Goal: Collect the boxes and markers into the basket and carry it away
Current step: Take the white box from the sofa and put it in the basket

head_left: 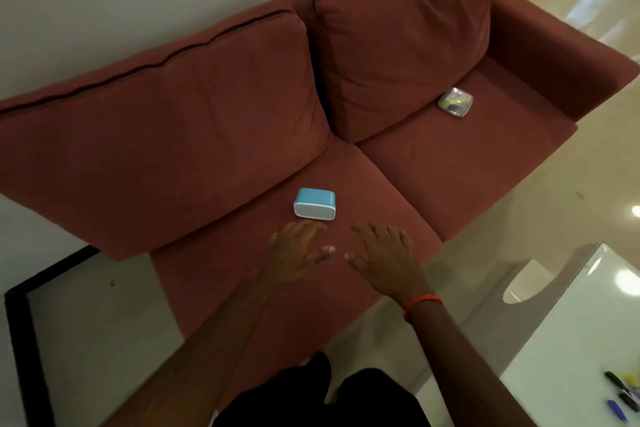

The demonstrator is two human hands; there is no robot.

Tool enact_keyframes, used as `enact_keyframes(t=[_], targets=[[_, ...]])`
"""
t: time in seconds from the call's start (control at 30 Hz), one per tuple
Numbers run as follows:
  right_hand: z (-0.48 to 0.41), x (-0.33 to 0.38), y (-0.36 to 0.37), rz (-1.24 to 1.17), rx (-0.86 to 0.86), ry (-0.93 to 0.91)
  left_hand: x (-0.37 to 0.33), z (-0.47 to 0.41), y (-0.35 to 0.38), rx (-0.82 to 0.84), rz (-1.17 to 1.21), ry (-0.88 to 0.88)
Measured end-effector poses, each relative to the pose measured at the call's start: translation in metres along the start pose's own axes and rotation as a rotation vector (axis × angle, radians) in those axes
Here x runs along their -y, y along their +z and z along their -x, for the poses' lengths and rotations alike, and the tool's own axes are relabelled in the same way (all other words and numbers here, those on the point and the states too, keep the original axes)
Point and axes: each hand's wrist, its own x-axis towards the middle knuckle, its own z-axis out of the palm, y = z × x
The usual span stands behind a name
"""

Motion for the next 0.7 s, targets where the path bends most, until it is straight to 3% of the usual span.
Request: enact_keyframes(t=[0.7], targets=[[-0.18, -0.045, 0.096, -0.404, 0.276, -0.006, 0.068, -0.139, 0.046, -0.101, 0.294, -0.275]])
